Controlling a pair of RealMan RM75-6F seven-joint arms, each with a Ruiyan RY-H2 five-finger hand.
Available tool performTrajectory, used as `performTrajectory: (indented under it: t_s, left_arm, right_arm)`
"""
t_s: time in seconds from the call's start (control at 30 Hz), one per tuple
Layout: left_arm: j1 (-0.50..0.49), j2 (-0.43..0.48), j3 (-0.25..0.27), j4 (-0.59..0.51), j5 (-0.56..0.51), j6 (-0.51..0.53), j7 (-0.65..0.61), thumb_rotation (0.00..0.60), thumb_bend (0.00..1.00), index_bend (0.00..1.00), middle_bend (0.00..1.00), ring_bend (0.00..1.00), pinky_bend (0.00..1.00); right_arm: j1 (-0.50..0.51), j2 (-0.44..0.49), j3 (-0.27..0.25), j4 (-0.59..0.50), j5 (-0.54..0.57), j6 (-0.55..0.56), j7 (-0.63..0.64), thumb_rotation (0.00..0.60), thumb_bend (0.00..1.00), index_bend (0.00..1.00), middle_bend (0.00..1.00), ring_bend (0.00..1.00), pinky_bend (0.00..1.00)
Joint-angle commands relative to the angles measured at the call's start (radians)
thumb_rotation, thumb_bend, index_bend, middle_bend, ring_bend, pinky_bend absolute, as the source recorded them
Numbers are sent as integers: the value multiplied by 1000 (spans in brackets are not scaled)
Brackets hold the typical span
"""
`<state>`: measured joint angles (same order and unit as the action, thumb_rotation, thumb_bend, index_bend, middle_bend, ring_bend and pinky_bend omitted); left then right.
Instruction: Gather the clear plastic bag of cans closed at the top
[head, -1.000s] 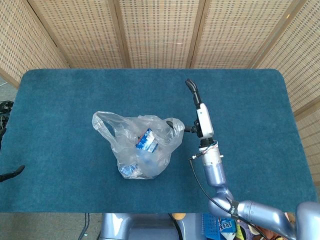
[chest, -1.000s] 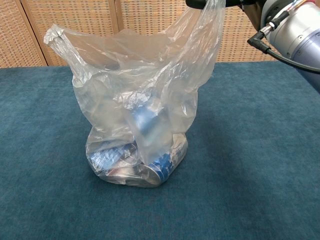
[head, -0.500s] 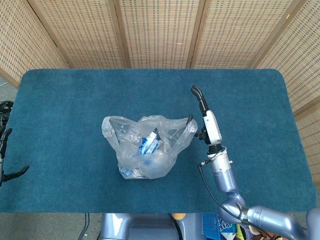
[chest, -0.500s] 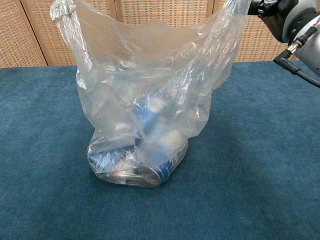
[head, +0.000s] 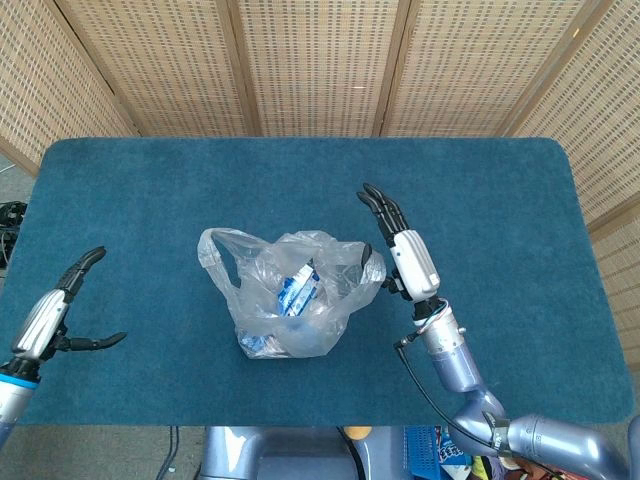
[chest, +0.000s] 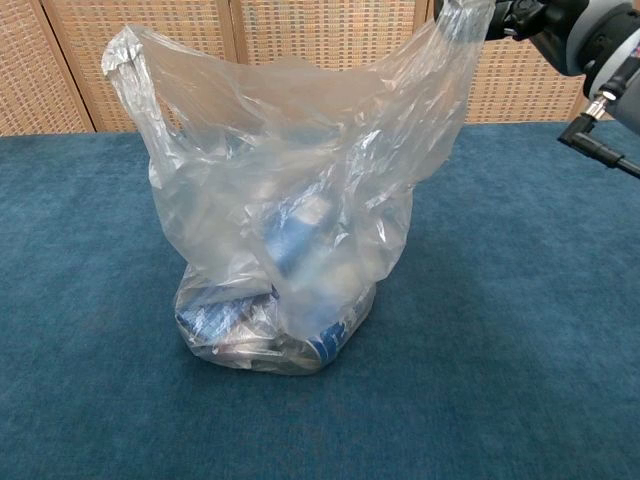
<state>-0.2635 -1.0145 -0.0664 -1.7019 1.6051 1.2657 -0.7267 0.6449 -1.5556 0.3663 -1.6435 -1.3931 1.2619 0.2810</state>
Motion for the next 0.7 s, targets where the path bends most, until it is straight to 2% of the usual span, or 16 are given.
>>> performTrajectory:
  t_s: [0.03,0.23,0.37,0.57,0.7]
  left_arm:
    - [-175,13,32,52,159,-129,-443,600,94,0,0,0,0]
    - [-261,-30,39,91,154,-173,-709,600,83,5,0,0,0]
    - [-333,-54,63,123,159,-222,-951,600,80,19,0,0,11]
    - [-349,-92,120,218,182,-201,-1104,600,67,38,0,0,30]
    - [-339,-122,142,285,176,-141,-1217,600,66,109,19,18,78]
  right_arm:
    - [6,4,2,-20,6,-3,-22,600,821,0,30,0,0]
    - [12,3,5,-36,17,-4,-49,600,821,0,33,0,0]
    - [16,2,8,-40,24,-4,-59,600,822,0,34,0,0]
    - [19,11,13,-40,32,-7,-68,600,823,0,35,0,0]
    - [15,20,8,-42,30,-5,-56,600,821,0,35,0,0]
